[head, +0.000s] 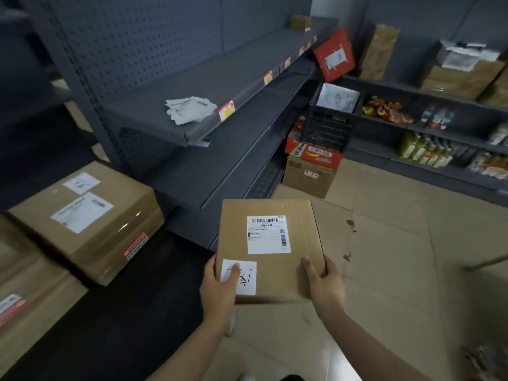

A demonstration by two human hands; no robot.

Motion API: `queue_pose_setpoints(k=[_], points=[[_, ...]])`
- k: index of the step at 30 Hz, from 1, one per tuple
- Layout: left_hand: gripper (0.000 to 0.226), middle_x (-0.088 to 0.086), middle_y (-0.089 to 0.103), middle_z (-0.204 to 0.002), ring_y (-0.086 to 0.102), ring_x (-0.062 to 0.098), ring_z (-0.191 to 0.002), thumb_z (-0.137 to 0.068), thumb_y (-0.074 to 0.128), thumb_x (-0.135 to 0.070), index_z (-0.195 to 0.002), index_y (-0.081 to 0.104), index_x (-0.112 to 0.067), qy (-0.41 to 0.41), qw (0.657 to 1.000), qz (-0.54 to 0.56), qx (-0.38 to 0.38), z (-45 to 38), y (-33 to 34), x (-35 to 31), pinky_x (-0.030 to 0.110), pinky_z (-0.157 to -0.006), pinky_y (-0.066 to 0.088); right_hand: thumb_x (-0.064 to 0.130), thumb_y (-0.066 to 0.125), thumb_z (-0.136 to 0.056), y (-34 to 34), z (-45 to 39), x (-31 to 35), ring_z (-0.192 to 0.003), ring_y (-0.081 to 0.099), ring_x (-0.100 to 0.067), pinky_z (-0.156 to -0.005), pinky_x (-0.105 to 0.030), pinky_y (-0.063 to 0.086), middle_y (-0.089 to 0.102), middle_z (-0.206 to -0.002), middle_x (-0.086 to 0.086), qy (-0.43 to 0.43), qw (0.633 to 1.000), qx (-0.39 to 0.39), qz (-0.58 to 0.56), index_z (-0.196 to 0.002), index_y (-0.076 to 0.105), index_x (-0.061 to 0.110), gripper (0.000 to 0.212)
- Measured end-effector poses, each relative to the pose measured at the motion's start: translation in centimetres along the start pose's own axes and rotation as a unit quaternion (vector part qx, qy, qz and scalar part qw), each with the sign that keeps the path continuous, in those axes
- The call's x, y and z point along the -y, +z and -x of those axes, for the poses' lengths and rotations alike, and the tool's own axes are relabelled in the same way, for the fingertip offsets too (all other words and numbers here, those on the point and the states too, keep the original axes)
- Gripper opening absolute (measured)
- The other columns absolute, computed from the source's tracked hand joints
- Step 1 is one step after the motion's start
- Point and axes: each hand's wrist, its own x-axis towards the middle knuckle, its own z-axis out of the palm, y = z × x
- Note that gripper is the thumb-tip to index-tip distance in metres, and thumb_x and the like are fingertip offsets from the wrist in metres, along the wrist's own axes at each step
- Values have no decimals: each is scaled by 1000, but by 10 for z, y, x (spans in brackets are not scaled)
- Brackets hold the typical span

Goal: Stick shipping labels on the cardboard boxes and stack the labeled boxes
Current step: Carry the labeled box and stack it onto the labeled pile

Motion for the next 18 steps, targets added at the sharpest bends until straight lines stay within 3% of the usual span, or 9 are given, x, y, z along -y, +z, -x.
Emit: queue_pose_setpoints(k=[6, 9, 14, 18], points=[[44, -7, 64, -106, 64, 8, -89, -87, 69, -25, -126, 49, -29, -13, 989, 53, -139, -27, -33, -5, 24, -68, 51, 50, 62, -86, 67, -32, 51, -98, 60, -20, -85, -33, 47, 66, -115, 0, -88, 987, 133, 32, -130, 55, 22, 53], [47, -7, 62, -107, 62, 6, -90, -87, 69, -24, -129, 49, -27, -21, 972, 71, -222, -35, -43, -11, 21, -66, 48, 46, 62, -88, 100, -45, 76, -90, 54, -17, -79, -30, 41, 65, -109, -1, -129, 969, 209, 35, -128, 57, 20, 48], [51, -7, 62, -111, 63, 8, -94, -86, 69, -27, -132, 48, -28, -30, 938, 104, -330, -43, -49, -29, 25, -73, 52, 47, 63, -87, 141, -67, 117, -94, 57, -16, -80, -28, 43, 64, -112, 1, -171, 925, 339, 28, -131, 54, 18, 53], [50, -10, 62, -109, 62, 3, -92, -87, 69, -26, -133, 47, -28, -33, 908, 126, -397, -40, -48, -41, 18, -68, 48, 47, 63, -87, 162, -72, 143, -93, 55, -15, -79, -27, 42, 62, -112, 0, -199, 897, 395, 28, -132, 54, 16, 55]])
